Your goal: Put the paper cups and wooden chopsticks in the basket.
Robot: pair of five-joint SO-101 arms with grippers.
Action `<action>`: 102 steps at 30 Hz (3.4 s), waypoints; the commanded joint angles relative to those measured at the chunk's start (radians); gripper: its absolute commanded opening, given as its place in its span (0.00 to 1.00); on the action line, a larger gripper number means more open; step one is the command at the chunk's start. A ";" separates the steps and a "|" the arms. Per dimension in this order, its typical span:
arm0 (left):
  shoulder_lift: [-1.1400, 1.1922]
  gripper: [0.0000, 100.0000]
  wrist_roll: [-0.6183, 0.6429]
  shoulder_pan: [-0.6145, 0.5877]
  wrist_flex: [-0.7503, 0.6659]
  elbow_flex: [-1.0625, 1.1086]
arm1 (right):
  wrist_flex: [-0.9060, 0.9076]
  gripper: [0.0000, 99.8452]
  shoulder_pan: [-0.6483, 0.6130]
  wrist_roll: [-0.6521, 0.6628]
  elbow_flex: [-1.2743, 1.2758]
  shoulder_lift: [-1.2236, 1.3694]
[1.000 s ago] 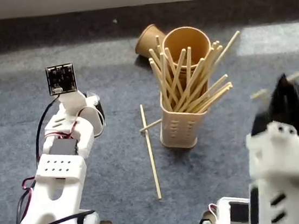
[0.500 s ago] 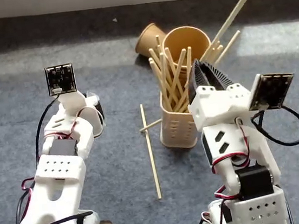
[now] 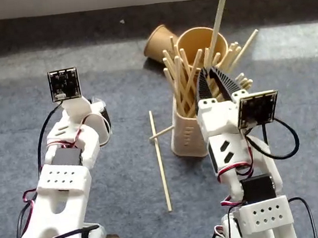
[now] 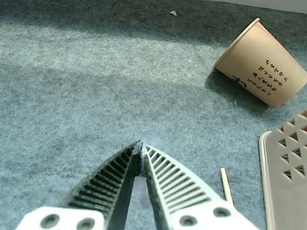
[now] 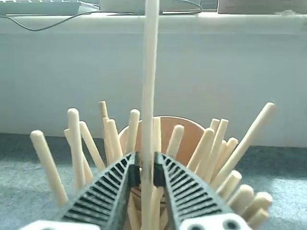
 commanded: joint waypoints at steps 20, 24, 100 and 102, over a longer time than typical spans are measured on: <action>-0.004 0.01 -0.078 0.013 0.037 -0.047 | 0.779 0.20 0.085 0.038 -0.817 -0.004; -0.001 0.01 -0.164 0.019 0.203 -0.165 | 0.943 0.20 0.248 0.080 -0.964 -0.002; 1.187 0.01 -0.077 -0.041 0.819 -2.350 | 0.673 0.20 0.654 0.290 0.305 -0.012; 1.187 0.01 -0.075 0.033 0.891 -2.557 | 0.670 0.20 0.654 0.284 0.306 -0.012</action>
